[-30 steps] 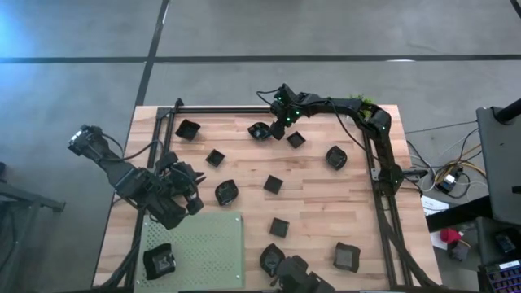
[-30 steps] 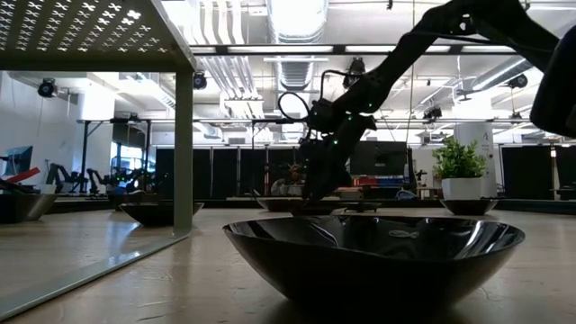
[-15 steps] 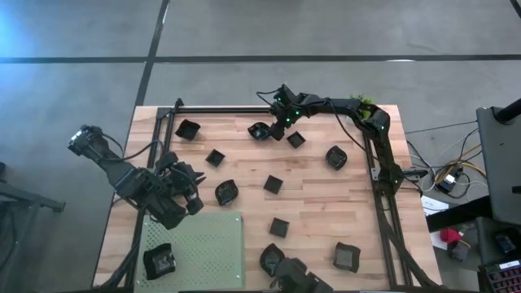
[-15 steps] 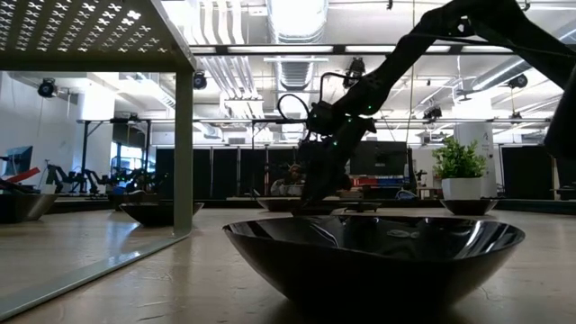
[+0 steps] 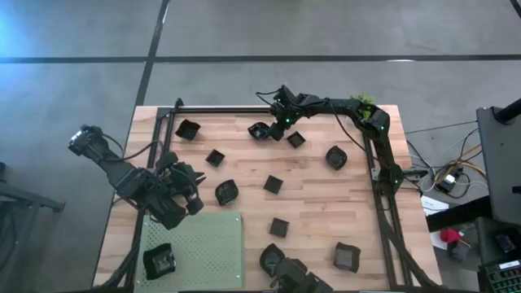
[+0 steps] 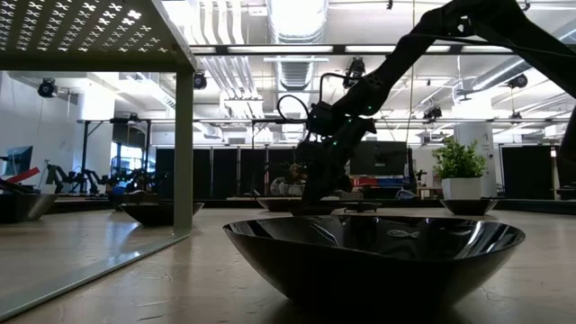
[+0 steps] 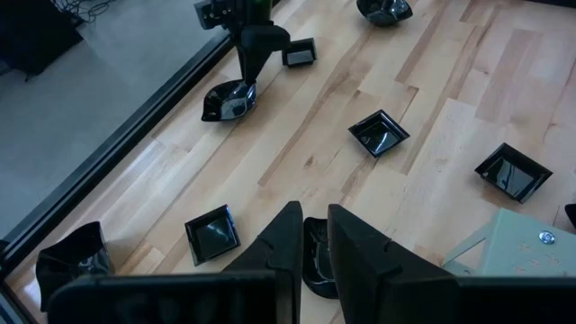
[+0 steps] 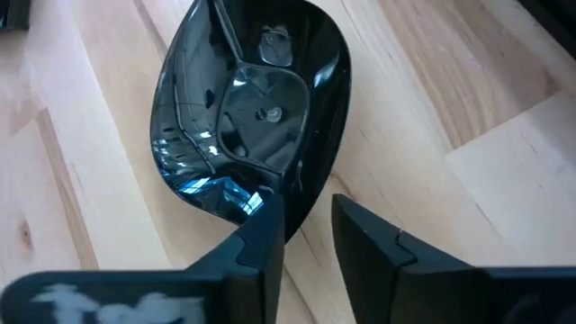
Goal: Pick & Place Mini shaped plates
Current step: Put the black leaf shaped plate on the shelf
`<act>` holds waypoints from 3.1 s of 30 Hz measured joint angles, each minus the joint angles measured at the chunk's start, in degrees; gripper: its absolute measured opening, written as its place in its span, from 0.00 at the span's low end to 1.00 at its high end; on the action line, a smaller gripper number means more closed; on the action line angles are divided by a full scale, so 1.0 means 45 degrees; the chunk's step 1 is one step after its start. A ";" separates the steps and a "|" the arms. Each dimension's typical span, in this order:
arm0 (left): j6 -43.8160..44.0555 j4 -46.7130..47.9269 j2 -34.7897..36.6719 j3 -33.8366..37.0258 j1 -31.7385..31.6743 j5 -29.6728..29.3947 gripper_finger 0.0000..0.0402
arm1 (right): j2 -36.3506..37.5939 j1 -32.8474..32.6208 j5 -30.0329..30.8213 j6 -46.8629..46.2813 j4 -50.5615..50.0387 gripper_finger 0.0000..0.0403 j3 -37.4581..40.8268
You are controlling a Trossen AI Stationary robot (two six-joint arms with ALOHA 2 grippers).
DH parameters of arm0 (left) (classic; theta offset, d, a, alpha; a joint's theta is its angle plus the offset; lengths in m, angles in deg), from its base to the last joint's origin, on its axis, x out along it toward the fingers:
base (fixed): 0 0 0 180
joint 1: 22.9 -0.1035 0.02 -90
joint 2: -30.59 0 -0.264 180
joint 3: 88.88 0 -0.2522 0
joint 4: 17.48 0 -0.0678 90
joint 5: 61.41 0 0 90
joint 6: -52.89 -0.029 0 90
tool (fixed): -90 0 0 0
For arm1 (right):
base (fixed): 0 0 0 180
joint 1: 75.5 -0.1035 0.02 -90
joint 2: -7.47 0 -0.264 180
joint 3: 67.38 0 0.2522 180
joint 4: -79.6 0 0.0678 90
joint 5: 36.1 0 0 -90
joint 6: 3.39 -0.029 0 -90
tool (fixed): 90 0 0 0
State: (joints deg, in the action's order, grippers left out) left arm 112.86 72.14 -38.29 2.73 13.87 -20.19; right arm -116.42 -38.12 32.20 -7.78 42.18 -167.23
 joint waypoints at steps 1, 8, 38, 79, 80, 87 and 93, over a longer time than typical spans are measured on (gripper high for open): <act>0.0000 0.0000 -0.0002 0.0000 0.0000 0.0000 0.12 | 0.0000 0.0000 0.0001 -0.0015 0.0010 0.19 0.0000; 0.0000 0.0000 -0.0002 0.0000 -0.0002 0.0000 0.12 | 0.0000 0.0000 0.0009 -0.0332 0.0012 0.07 0.0005; -0.3826 -0.2075 -0.0005 0.0244 -0.0010 -0.1266 0.12 | 0.5250 -0.2333 0.2740 0.0068 0.0066 0.02 0.0333; -0.9541 -1.0686 -0.0014 0.2757 -0.3876 -0.4240 0.12 | 0.6538 -0.6105 0.5203 0.1116 0.1732 0.02 0.0471; -0.9539 -1.0687 -0.0034 0.2759 -0.3934 -0.4240 0.12 | 0.6538 -0.6110 0.5203 0.1123 0.1786 0.02 0.0471; -0.9685 -1.0965 -0.0327 0.2759 -0.4228 -0.4051 0.12 | 0.6538 -0.6144 0.5203 0.1264 0.1821 0.02 0.0471; -0.9685 -1.0962 -0.0447 0.2759 -0.4469 -0.4056 0.12 | 0.6538 -0.6144 0.5201 0.1308 0.1824 0.02 0.0471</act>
State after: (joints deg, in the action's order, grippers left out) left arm 69.27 22.81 -40.30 15.14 -6.24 -38.44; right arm -87.00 -65.77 55.61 -1.90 50.39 -165.11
